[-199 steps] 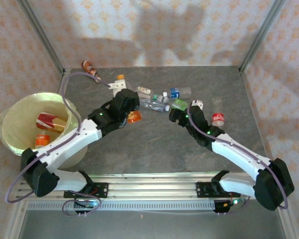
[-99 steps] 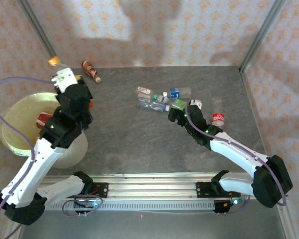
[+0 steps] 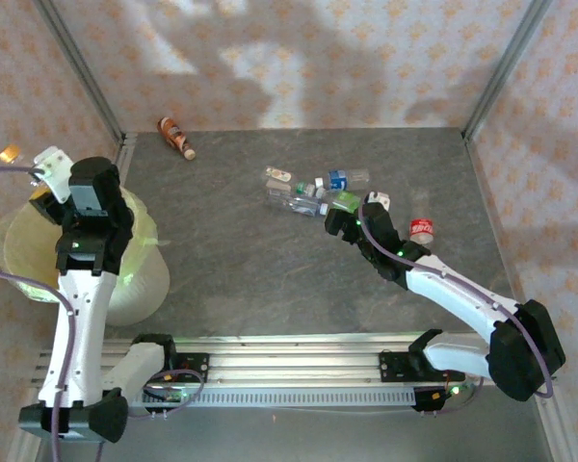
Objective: Put the plastic bottles in the bin
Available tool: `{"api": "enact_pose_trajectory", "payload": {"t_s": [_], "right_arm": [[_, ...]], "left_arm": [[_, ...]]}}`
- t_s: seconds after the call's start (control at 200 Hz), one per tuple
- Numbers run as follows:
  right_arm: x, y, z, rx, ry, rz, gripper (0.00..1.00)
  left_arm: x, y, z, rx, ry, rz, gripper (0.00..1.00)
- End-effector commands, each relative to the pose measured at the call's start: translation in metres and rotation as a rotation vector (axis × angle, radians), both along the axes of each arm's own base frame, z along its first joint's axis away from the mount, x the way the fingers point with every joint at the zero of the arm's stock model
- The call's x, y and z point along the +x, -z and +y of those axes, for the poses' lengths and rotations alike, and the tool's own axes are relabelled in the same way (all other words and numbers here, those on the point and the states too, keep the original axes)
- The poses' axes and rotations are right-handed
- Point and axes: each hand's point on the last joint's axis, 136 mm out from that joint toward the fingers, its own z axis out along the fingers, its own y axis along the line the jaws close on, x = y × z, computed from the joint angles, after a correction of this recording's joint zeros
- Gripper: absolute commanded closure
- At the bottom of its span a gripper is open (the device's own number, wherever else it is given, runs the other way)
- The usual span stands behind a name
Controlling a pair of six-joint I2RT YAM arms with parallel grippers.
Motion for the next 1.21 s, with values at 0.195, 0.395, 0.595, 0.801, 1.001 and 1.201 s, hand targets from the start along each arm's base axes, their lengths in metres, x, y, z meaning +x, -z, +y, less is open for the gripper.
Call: {"api": "enact_pose_trajectory", "payload": {"t_s": [0.195,0.395,0.595,0.801,1.001,1.201], "right_arm": [[0.008,-0.001,0.004,0.005,0.0,0.012,0.0],[0.013,0.007,0.013,0.004,-0.024,0.037,0.0],[0.017,0.007,0.022,0.014,-0.048,0.062,0.0],[0.017,0.009,0.022,0.033,-0.031,0.079,0.0],[0.018,0.011,0.022,0.045,-0.013,0.086,0.0],[0.02,0.01,0.024,0.044,-0.019,0.085,0.0]], "left_arm": [[-0.045,0.023,0.041,-0.052,-0.207,-0.039,0.6],[-0.034,0.052,0.025,-0.209,-0.076,-0.046,0.57],[-0.006,0.082,-0.005,-0.386,0.139,-0.027,0.51],[0.02,0.097,-0.037,-0.455,0.387,0.007,0.43],[0.035,0.109,-0.065,-0.517,0.567,0.016,0.39],[0.03,0.105,-0.062,-0.501,0.541,0.028,0.15]]}}
